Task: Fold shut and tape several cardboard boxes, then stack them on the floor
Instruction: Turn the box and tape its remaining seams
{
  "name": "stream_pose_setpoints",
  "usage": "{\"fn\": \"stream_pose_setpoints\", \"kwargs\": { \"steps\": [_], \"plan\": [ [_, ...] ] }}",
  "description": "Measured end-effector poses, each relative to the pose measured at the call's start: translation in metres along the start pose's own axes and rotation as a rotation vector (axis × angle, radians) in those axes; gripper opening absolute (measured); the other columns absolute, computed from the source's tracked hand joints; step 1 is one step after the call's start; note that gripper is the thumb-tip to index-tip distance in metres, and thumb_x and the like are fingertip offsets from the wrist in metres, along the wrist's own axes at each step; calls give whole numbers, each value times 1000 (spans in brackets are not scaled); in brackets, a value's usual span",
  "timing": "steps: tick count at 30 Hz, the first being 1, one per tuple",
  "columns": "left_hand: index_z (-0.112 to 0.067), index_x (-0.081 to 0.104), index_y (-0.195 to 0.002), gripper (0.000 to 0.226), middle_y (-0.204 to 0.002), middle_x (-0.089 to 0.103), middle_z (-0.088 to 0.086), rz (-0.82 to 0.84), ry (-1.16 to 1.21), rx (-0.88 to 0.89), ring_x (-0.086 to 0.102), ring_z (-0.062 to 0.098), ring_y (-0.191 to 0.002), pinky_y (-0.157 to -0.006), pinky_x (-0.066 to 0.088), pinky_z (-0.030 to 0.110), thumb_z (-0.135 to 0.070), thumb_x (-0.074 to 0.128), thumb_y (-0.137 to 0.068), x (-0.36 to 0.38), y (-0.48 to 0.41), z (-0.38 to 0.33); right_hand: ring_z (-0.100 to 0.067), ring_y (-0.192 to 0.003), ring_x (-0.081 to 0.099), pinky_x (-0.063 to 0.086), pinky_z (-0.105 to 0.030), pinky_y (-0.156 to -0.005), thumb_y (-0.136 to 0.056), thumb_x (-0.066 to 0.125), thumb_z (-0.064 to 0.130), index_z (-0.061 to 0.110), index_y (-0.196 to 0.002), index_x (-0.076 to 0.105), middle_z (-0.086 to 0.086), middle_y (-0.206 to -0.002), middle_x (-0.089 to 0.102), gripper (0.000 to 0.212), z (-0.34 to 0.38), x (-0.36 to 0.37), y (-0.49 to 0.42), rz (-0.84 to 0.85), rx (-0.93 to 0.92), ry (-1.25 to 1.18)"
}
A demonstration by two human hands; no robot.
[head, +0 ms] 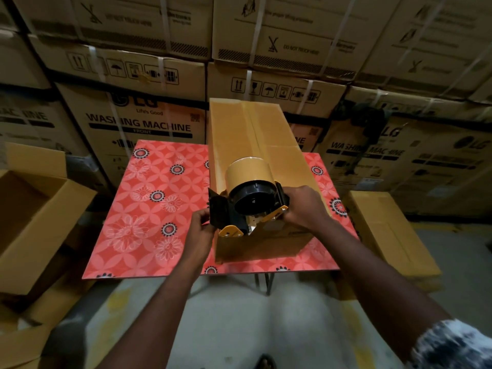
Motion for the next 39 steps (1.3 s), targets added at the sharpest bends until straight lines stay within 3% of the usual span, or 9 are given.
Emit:
{"fn": "stream_pose_setpoints", "kwargs": {
  "steps": [7,12,16,21,25,28,30,33,39],
  "plan": [
    [-26,52,-129,30,-122,63,-2,-38,-108,-1,61,19,-112,-99,51,47,-13,54,-102,-4,-2,4,-27,-62,65,50,-32,-56,-75,66,42,22,-84,70,1,-67,68,22,3,1,1,36,-47,-30],
    [-16,55,-122,21,-113,65,4,-87,-121,48,64,26,-103,-89,53,45,-14,55,-102,-6,-2,-3,-23,-65,66,37,-25,-55,-80,71,39,27,-87,66,5,-70,67,16,-5,2,6,108,-95,-32],
    [-14,55,-121,22,-117,62,4,-118,-36,35,61,18,-105,-88,53,33,-11,60,-100,-6,2,-7,-29,-69,69,38,-24,-56,-79,73,40,18,-90,72,-5,-77,73,24,-43,-18,15,69,-97,-6],
    [-15,58,-119,21,-125,61,14,-161,-47,8,61,25,-114,-95,54,41,-14,63,-98,-5,4,-3,-24,-62,66,48,-30,-53,-79,71,40,17,-81,67,-2,-69,69,23,-107,-21,31,154,-25,-54],
    [-21,61,-115,20,-116,60,-2,-334,-522,312,57,21,-111,-93,51,46,-16,65,-97,1,30,-50,-21,-66,67,46,-25,-52,-82,74,31,15,-83,70,-2,-75,71,17,-111,-9,32,207,-62,-122],
    [-18,65,-123,27,-123,62,-2,-153,-915,679,51,14,-117,-107,40,42,-16,63,-97,60,59,-73,-17,-64,66,39,-23,-51,-81,76,32,17,-84,70,1,-74,70,17,-109,-9,29,212,-103,-128],
    [-16,58,-137,44,-141,54,4,49,-1095,663,45,16,-131,-121,24,45,-24,65,-95,101,63,-51,-15,-62,65,39,-23,-52,-80,77,33,19,-82,68,2,-71,69,17,-110,-7,29,223,-113,-154],
    [-9,50,-144,57,-156,38,11,134,-1281,678,29,29,-148,-122,24,56,-32,63,-94,130,65,-29,-14,-59,64,39,-22,-51,-81,77,32,21,-79,65,3,-68,67,16,-114,-3,29,230,-104,-174],
    [-14,36,-154,70,-160,36,6,54,-1240,632,20,15,-151,-123,-4,25,-41,60,-95,113,64,-34,-6,-48,52,34,-22,-46,-83,80,32,27,-71,54,10,-59,56,29,-120,1,30,199,-86,-216]
  ]
}}
Point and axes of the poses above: each hand's wrist, its own y-axis away from the middle knuckle, its own x-axis out of the palm, z = x × y, the point moved 10 cm from there along -y, towards the middle knuckle
